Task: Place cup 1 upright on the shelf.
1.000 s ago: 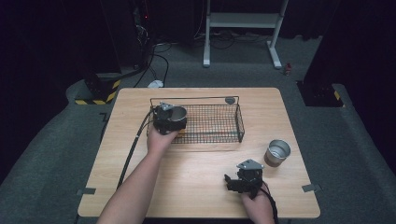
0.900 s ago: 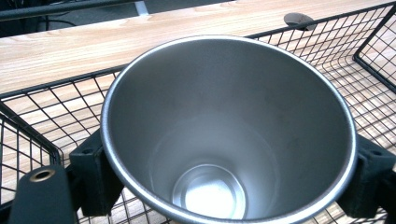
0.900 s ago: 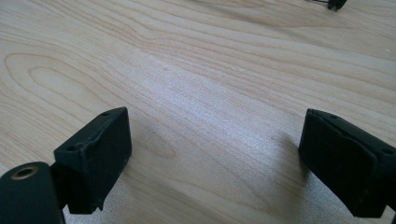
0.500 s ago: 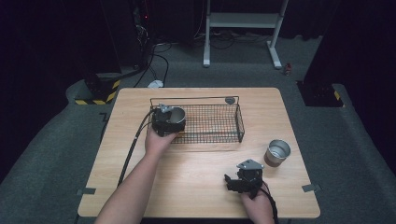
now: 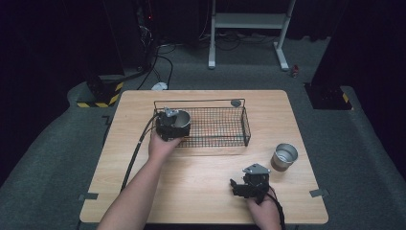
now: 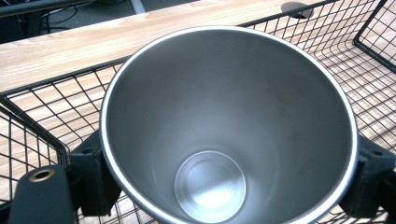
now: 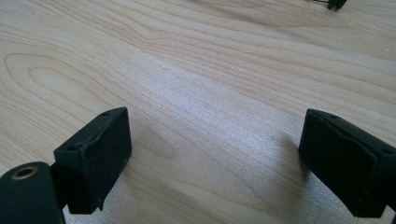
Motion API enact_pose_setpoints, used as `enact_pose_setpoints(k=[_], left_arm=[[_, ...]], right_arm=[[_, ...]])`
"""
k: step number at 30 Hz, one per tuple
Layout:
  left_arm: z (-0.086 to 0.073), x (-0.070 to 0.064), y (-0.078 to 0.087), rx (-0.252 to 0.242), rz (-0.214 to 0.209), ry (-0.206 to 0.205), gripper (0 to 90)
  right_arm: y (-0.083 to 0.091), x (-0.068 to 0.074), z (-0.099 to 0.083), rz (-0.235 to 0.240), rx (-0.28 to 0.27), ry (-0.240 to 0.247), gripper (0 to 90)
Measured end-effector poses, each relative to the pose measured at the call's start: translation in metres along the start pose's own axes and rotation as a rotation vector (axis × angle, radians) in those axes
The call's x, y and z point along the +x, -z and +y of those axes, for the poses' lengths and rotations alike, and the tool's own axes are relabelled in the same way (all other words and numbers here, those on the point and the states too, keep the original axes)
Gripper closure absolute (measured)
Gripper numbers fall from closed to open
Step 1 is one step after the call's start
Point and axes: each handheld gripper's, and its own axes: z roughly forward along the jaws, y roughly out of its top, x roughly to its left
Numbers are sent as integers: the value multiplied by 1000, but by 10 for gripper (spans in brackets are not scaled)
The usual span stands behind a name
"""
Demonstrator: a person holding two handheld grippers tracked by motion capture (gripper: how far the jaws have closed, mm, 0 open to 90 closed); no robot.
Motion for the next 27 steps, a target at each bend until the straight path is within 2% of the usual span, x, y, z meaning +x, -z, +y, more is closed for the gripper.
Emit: enact_pose_setpoints(k=[8,11,16,27], left_arm=[[-1,1,-3,21,0,22,103],[-1,0,-3,23,-3,19,60],[-1,-1,-3,19,9,24,42],[-1,0,1,28,6,24,12]], right_arm=[[0,0,0,0,0,0,95],[0,0,0,0,0,0,95],[0,0,0,0,0,0,95],[0,0,0,0,0,0,95]])
